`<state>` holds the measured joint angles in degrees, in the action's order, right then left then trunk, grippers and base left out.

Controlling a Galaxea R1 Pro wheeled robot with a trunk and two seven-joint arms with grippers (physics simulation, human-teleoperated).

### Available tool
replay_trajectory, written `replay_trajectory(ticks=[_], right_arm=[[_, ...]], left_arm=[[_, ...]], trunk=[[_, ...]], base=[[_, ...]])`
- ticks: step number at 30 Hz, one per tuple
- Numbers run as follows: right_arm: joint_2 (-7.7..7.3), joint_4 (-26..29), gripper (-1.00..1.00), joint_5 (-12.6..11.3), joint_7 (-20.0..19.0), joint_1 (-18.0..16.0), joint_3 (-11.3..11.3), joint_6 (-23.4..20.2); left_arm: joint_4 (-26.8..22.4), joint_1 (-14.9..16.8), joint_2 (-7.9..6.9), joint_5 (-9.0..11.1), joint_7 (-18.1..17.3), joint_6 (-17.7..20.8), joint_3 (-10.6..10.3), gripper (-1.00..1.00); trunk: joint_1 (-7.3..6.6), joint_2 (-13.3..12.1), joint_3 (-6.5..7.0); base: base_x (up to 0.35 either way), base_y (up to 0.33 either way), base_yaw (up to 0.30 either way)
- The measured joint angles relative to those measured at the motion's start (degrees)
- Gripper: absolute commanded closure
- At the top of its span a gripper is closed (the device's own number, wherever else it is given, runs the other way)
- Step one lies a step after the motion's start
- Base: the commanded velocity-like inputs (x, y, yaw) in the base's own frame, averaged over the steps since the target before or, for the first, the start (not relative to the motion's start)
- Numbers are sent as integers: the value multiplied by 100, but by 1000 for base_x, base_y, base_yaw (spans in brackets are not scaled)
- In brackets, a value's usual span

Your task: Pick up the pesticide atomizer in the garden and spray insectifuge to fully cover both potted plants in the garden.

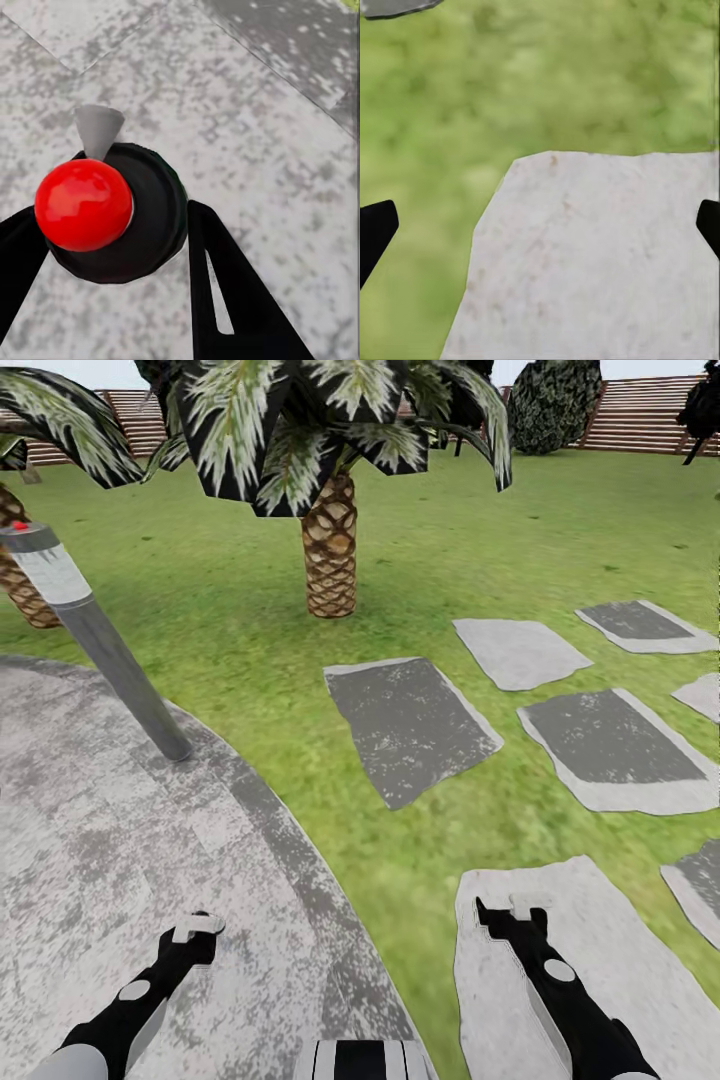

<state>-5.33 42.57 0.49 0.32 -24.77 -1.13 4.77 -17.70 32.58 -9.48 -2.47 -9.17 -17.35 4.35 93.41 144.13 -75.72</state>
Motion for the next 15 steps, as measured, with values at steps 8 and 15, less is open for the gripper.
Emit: replay_trajectory(ticks=[8,15], right_arm=[[-57,-545,-100,10,428,24,1,517],[-40,-1792,-100,-7,833,29,19,1667]], left_arm=[[7,0,-6,4,12,42,55,100],[88,-12,-35,1,22,59,186,100]], trunk=[[-20,-11,249],[-38,-20,467]], base=[[0,0,0],[0,0,0]])
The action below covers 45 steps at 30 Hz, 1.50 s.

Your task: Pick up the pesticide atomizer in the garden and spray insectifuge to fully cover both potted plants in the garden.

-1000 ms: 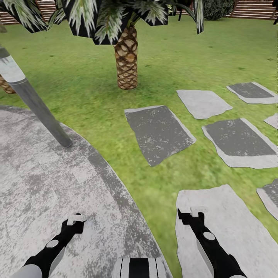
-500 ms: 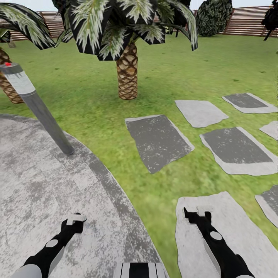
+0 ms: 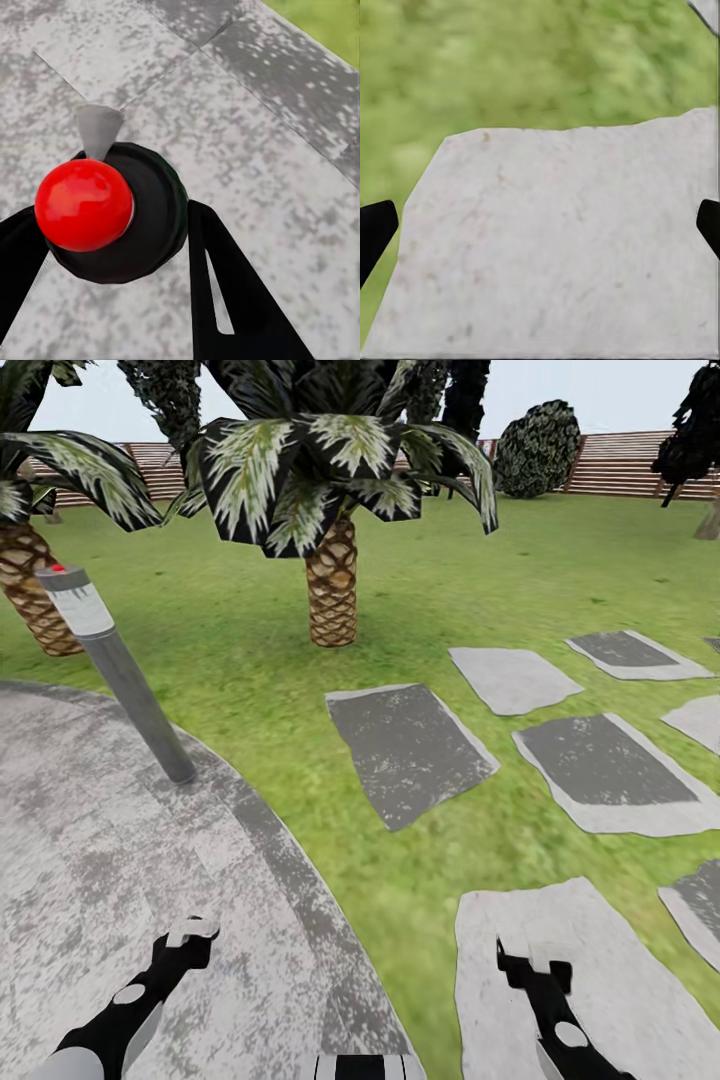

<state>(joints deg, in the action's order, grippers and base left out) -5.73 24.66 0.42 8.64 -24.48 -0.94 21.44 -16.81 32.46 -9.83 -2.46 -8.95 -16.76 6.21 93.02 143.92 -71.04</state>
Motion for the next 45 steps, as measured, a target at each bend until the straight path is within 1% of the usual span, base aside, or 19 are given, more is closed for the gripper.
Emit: replay_trajectory(ticks=[2,3,5,7,8,9,12,14,15,18,26,41,45], right_arm=[[16,-573,-100,-8,27,2,3,410],[20,-720,-100,-8,31,1,4,523],[33,-1239,-100,-5,37,1,4,947],[40,-1655,-100,0,35,2,7,1284],[41,-1937,-100,0,32,1,2,1481],[39,-2000,-100,4,32,0,5,1521],[32,-2085,-100,5,24,1,5,1571],[35,-2102,-100,10,17,2,10,1580],[40,-2107,-100,12,14,0,12,1578],[55,-2109,-100,10,20,-1,12,1576],[96,-2110,-100,1,30,-1,12,1575],[107,-2110,-100,-10,31,-1,11,1569],[109,-2109,-100,-12,31,0,12,1567]], left_arm=[[29,-70,-3,-6,12,-4,24,100],[33,-97,-1,-6,17,-6,28,100],[45,-242,5,-15,38,-11,35,100],[49,-421,10,-12,53,-30,40,100],[51,-631,12,-3,59,-61,47,100],[52,-722,17,15,60,-70,51,100],[51,-1001,30,164,66,-133,54,100],[51,-1215,24,329,74,-386,60,100],[52,-1354,19,458,75,-567,66,100],[55,-1453,20,546,80,-668,60,100],[98,-1598,26,578,101,-730,59,100],[150,-1614,52,578,107,-733,55,100],[155,-1613,57,577,109,-733,55,100]], trunk=[[-5,-3,62],[-8,-4,93],[-13,-7,155],[-18,-9,218],[-20,-11,249],[-23,-12,280],[-31,-16,374],[-36,-19,436],[-38,-20,467],[-46,-24,555],[-67,-35,741],[-105,-55,1074],[-116,-61,1163]], base=[[0,0,0],[0,0,0],[0,0,0],[0,0,0],[0,0,0],[0,0,0],[0,0,0],[0,0,0],[0,0,0],[0,0,0],[0,0,0],[0,0,0],[0,0,-119]])
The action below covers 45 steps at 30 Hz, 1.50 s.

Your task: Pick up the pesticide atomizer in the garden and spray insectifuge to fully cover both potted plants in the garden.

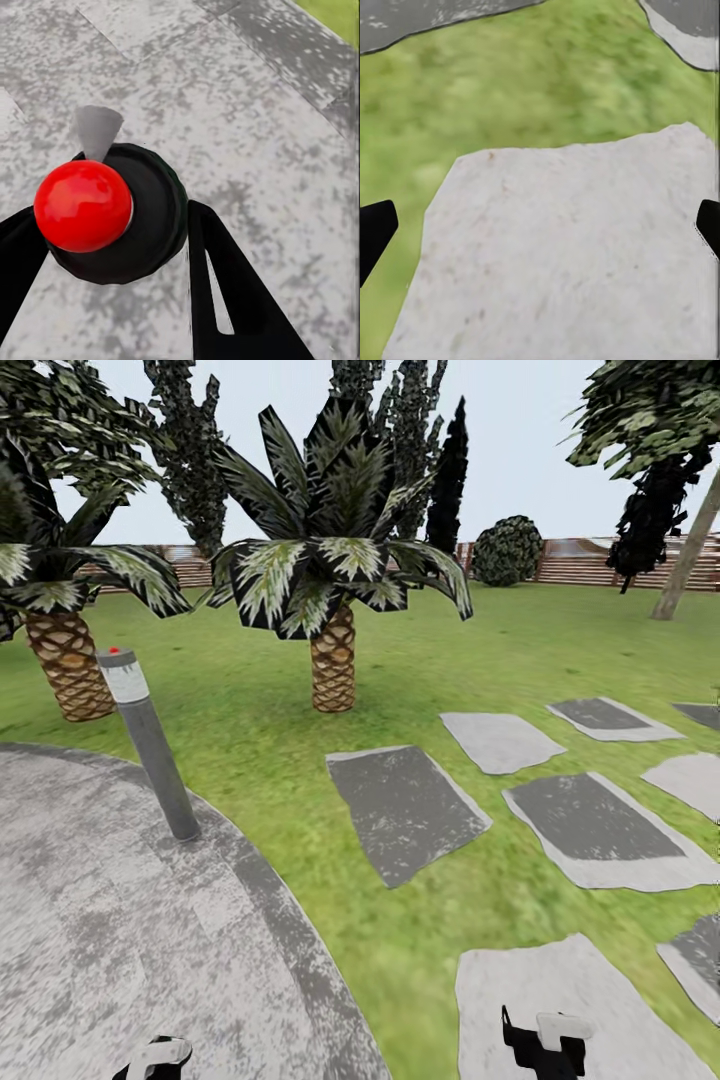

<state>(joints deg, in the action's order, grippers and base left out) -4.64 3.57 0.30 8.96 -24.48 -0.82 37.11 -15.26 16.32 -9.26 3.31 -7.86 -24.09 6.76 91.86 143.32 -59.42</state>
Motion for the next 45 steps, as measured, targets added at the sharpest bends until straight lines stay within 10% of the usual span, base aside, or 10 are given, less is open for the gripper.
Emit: replay_trajectory(ticks=[23,45], right_arm=[[41,1,-100,-7,1,1,0,-1],[41,1,-100,-7,3,2,-1,-3]], left_arm=[[116,1,27,-1,-7,-17,-9,100],[124,0,27,-45,-16,-27,-13,100]], trunk=[[-369,-650,443],[-367,-652,443]], base=[[0,0,-260],[-98,123,-266]])
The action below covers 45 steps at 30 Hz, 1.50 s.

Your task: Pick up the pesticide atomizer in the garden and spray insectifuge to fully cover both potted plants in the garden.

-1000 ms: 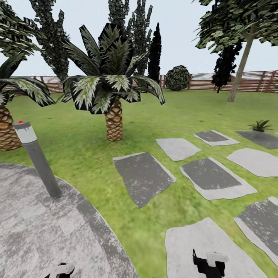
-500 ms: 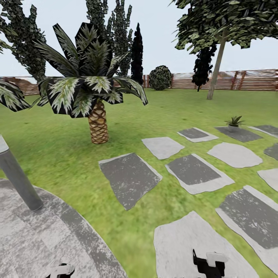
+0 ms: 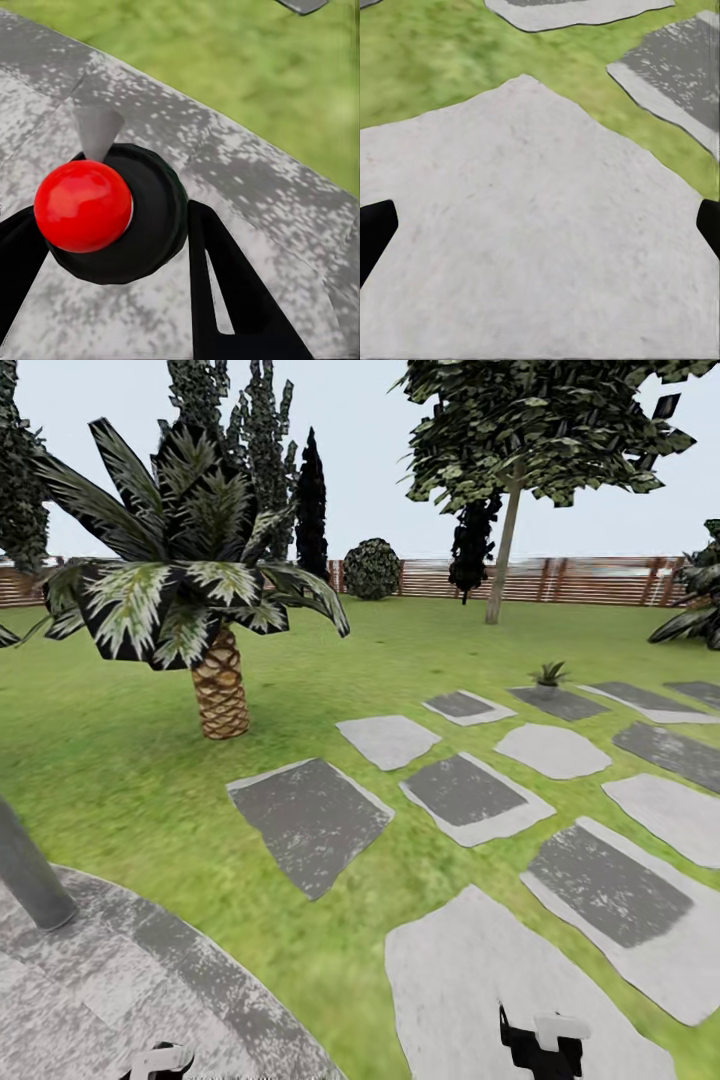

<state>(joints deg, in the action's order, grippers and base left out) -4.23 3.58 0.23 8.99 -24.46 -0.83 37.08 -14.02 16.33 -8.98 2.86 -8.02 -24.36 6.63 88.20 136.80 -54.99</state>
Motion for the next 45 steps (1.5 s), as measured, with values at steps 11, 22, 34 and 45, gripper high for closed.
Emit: replay_trajectory(ticks=[11,22,34,45], right_arm=[[0,0,-100,1,2,-1,0,0],[0,0,-100,2,1,0,0,0],[37,0,-100,3,0,-1,0,0],[68,0,-100,6,3,-1,0,0]], left_arm=[[0,0,0,0,0,0,0,100],[0,0,0,0,-1,0,0,100],[0,0,0,0,-2,0,0,100],[0,0,0,14,0,0,1,100]], trunk=[[0,0,0],[0,0,0],[0,0,0],[0,0,0]], base=[[-233,240,-266],[-234,240,-266],[-236,237,-283],[-260,227,-300]])
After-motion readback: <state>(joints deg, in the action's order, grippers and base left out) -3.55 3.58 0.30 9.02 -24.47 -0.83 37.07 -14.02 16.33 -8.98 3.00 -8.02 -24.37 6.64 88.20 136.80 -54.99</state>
